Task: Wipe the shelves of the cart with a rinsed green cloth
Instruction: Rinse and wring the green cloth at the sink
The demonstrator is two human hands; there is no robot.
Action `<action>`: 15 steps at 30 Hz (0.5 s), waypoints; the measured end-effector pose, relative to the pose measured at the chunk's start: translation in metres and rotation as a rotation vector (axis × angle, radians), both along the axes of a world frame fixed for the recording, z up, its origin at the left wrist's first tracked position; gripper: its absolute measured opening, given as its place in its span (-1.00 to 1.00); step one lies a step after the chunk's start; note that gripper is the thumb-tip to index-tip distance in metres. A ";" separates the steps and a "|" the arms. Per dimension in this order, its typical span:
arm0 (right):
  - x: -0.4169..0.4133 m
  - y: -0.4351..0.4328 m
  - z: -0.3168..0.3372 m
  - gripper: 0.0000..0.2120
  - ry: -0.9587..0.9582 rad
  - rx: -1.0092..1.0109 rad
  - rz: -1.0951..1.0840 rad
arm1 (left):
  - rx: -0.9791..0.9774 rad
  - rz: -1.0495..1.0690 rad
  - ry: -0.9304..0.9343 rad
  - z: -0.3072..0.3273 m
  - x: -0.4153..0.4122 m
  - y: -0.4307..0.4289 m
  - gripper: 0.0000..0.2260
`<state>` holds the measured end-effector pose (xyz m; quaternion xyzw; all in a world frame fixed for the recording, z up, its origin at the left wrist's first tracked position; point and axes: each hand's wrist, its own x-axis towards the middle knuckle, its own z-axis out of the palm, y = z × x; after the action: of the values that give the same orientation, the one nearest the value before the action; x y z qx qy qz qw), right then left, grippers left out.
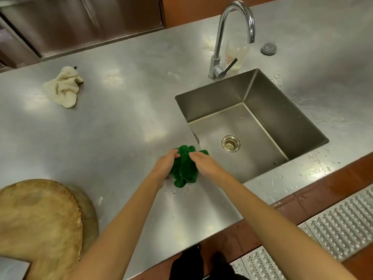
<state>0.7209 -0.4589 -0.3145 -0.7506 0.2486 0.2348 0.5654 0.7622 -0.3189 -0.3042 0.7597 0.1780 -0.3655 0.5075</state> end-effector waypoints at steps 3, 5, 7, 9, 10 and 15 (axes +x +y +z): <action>-0.001 0.008 -0.015 -0.36 0.054 0.060 -0.028 | 0.008 0.016 0.024 -0.005 0.003 -0.001 -0.75; -0.001 0.009 -0.020 -0.20 0.014 0.043 -0.045 | -0.010 0.035 0.029 -0.006 0.006 0.000 -0.76; -0.001 0.010 -0.026 -0.05 -0.010 -0.008 -0.005 | -0.025 0.033 0.039 -0.007 0.009 0.004 -0.69; 0.000 0.013 -0.033 0.05 0.002 -0.138 0.102 | -0.033 0.015 0.060 -0.009 0.009 0.008 -0.64; 0.000 0.014 -0.036 0.03 0.004 -0.216 0.149 | -0.034 0.000 0.070 -0.010 0.008 0.010 -0.64; -0.001 0.012 -0.035 -0.59 -0.059 -0.337 0.080 | 0.008 -0.012 0.061 -0.014 0.005 0.016 -0.65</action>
<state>0.7194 -0.4472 -0.3491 -0.8506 0.2378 0.1902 0.4288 0.7677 -0.3027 -0.3179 0.7514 0.1905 -0.3907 0.4965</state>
